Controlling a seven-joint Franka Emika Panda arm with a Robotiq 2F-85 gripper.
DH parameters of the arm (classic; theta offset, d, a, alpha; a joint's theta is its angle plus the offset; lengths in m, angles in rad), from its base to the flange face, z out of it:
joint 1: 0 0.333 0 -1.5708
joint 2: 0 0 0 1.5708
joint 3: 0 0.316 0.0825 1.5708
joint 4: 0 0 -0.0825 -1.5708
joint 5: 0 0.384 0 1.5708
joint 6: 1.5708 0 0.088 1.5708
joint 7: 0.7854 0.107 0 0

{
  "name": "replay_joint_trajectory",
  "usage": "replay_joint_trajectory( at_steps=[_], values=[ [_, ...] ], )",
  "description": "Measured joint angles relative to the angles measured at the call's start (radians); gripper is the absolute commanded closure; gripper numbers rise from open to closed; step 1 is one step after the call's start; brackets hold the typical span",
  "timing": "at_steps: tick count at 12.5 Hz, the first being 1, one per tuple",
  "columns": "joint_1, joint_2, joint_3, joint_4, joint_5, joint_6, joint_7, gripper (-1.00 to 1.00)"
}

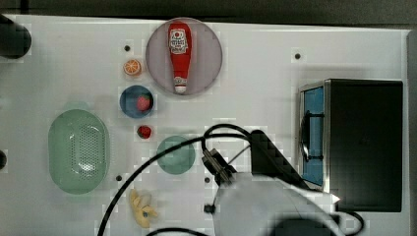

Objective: Flap open oven.

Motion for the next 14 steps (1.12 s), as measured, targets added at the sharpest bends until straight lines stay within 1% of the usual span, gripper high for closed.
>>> replay_joint_trajectory(
  at_steps=[1,4,7,8,11,14],
  values=[
    [-0.005,-0.011,0.001,0.016,0.003,0.017,0.000,-0.90],
    [-0.005,0.000,0.004,0.025,0.000,0.025,0.003,-0.14],
    [-0.001,0.038,-0.006,0.008,0.008,0.028,0.004,0.55],
    [-0.001,0.044,-0.007,-0.002,0.001,0.024,0.004,0.65],
    [-0.002,0.058,-0.013,-0.006,0.007,0.028,-0.012,0.65],
    [0.000,0.056,-0.055,-0.057,-0.007,0.086,-0.142,0.65]
  ],
)
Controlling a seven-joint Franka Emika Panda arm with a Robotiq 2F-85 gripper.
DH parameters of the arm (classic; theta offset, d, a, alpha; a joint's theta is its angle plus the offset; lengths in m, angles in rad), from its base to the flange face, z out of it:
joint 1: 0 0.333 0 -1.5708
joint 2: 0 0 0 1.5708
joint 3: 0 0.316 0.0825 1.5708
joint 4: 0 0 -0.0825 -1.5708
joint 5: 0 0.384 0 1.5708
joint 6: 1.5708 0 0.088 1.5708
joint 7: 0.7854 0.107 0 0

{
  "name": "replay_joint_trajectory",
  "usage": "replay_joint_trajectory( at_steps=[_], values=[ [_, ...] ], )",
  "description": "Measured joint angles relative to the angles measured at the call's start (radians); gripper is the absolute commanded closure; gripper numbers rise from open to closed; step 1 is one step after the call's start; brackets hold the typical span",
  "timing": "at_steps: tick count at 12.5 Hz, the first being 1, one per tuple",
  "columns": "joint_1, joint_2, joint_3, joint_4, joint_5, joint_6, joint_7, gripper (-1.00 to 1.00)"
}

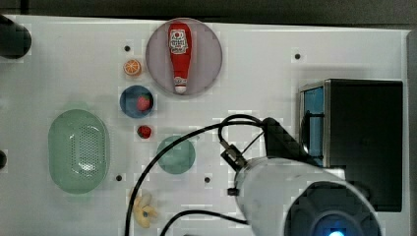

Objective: Flap open oven.

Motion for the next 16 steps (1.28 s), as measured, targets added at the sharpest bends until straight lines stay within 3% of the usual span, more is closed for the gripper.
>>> replay_joint_trajectory(
  at_steps=[6,9,16],
  values=[
    [-0.030,0.039,-0.112,-0.111,-0.108,0.226,-0.437,0.65],
    [-0.043,0.103,-0.178,-0.152,-0.110,0.365,-0.609,0.65],
    [-0.062,0.324,-0.295,-0.154,-0.135,0.624,-0.825,0.65]
  ],
)
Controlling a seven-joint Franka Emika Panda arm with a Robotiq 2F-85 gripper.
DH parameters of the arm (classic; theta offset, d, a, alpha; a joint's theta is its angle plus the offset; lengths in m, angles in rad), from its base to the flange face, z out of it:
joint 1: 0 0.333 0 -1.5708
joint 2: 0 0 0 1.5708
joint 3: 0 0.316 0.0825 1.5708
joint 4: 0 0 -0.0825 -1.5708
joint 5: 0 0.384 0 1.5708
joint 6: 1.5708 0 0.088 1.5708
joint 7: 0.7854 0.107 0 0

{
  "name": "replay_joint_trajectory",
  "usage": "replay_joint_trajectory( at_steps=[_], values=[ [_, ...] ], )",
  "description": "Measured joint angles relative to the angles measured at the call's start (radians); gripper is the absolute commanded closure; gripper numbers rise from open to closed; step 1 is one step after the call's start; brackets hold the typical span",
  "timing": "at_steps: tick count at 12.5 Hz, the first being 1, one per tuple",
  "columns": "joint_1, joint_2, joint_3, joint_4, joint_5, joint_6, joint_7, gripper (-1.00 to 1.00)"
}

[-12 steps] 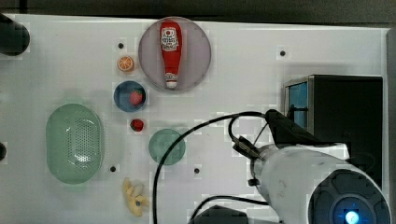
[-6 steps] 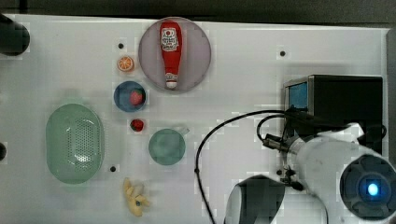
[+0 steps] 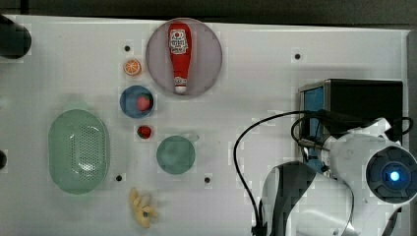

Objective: Flap open oven.

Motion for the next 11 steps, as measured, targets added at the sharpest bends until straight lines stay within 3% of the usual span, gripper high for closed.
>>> replay_joint_trajectory(
  at_steps=[11],
  values=[
    [-0.018,0.229,-0.016,0.000,0.005,0.168,-0.122,0.65]
  ],
)
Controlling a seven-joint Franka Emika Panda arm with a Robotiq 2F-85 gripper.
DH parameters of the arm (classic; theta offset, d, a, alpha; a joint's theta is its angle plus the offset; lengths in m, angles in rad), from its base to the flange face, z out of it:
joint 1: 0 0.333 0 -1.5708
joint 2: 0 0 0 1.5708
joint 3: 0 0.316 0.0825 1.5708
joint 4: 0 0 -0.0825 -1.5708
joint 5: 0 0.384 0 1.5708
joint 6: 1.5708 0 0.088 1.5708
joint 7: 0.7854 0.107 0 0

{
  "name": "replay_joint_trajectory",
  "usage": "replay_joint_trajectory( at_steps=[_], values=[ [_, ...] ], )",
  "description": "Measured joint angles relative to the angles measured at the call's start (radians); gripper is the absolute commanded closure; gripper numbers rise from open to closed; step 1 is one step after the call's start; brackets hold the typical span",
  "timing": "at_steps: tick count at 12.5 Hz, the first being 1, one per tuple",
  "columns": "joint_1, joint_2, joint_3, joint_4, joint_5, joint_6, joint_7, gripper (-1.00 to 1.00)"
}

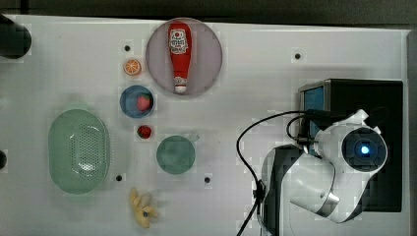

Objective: Flap open oven.

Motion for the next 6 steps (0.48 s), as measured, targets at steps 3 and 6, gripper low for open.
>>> replay_joint_trajectory(
  at_steps=[3,6],
  values=[
    [0.001,0.000,0.000,0.000,-0.007,0.000,0.000,0.65],
    [0.004,0.000,0.016,-0.002,-0.040,0.003,0.000,0.65]
  ],
)
